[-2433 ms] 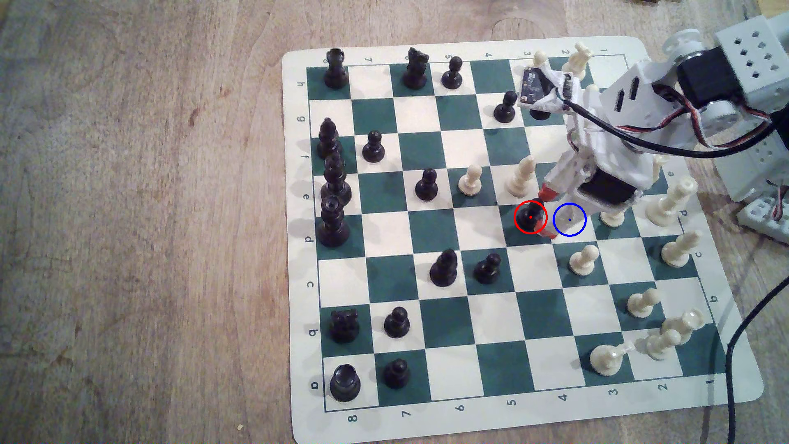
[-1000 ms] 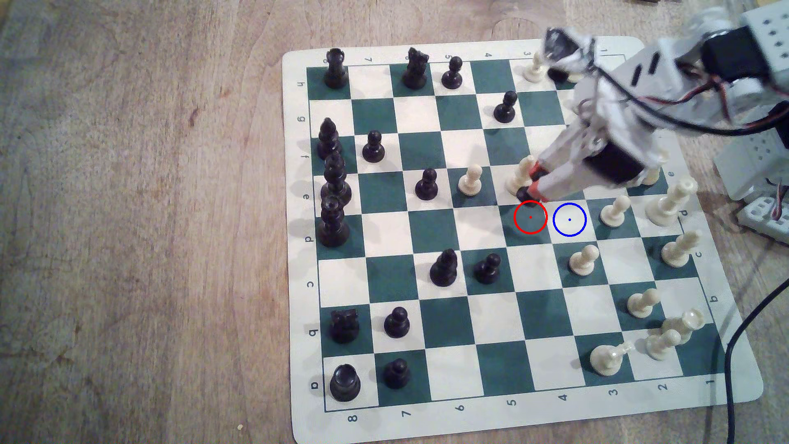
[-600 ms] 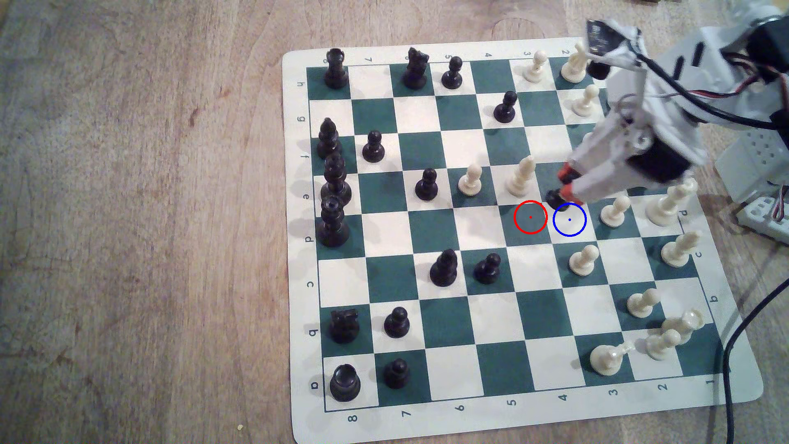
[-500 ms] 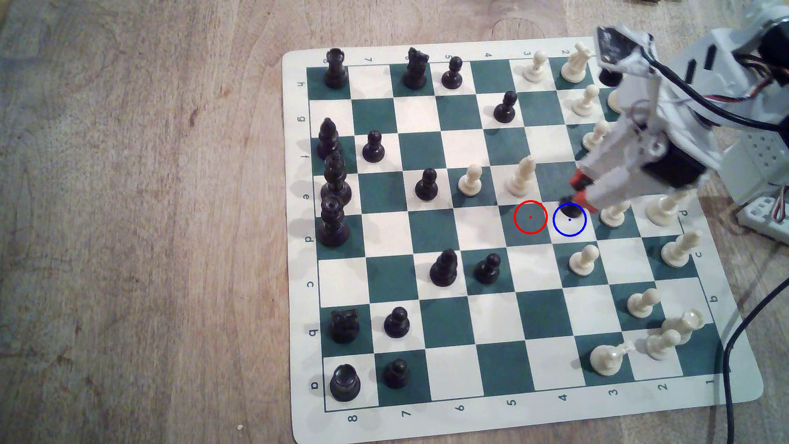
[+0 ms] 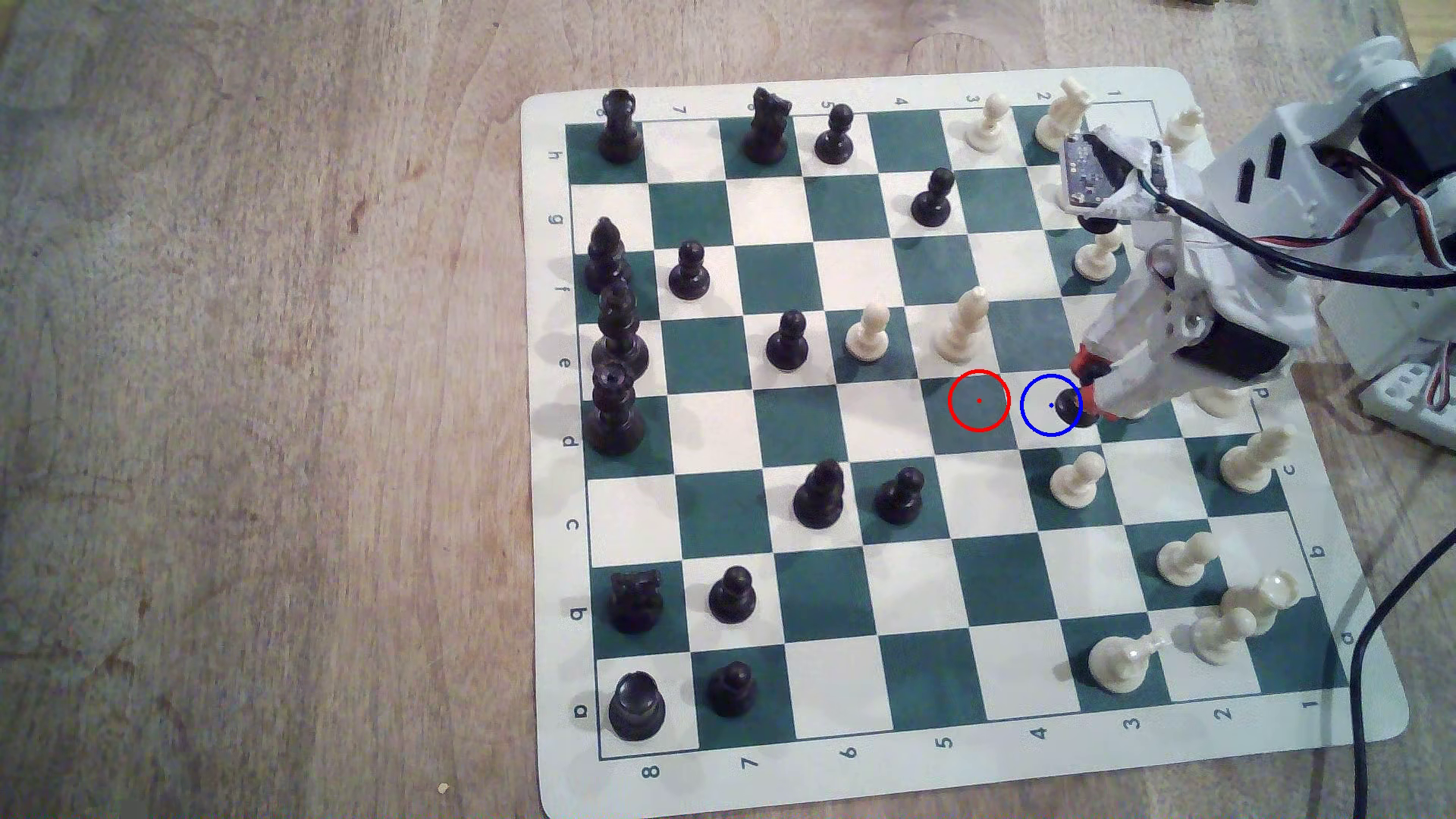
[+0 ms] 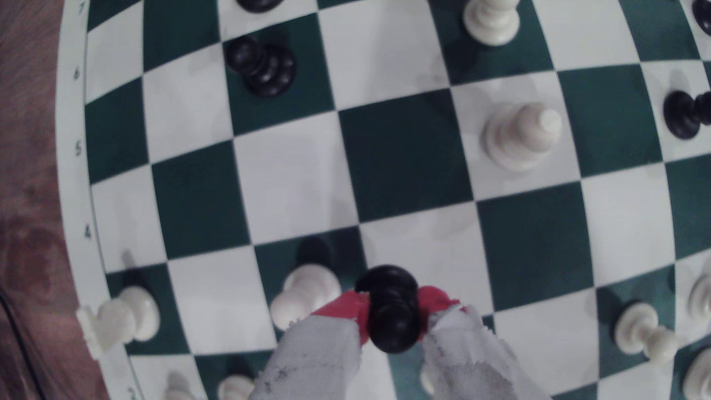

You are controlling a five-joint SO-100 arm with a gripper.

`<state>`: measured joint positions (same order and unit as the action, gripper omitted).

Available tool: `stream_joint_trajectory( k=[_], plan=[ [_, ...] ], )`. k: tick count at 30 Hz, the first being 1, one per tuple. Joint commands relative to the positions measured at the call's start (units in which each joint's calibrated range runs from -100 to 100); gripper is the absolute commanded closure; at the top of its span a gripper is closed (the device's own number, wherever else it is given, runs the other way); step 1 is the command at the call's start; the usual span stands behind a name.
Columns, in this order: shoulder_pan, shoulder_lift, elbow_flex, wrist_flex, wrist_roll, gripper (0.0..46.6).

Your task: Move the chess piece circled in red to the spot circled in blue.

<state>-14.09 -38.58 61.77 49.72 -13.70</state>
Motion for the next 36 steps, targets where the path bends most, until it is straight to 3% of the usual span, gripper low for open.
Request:
stream_joint_trajectory(
  k=[1, 28, 31, 32, 33, 36],
  plan=[
    [0.4, 2.7, -0.8, -1.8, 0.4, 46.4],
    [3.6, 9.7, -1.3, -7.0, 1.4, 46.2],
    [3.6, 9.7, -1.3, -6.7, 1.5, 43.1],
    [3.5, 9.7, -1.3, -6.6, 1.5, 41.1],
    [3.4, 9.7, -1.0, -6.6, 1.4, 35.3],
    [3.4, 8.5, -0.1, -6.8, 1.5, 30.4]
  ],
)
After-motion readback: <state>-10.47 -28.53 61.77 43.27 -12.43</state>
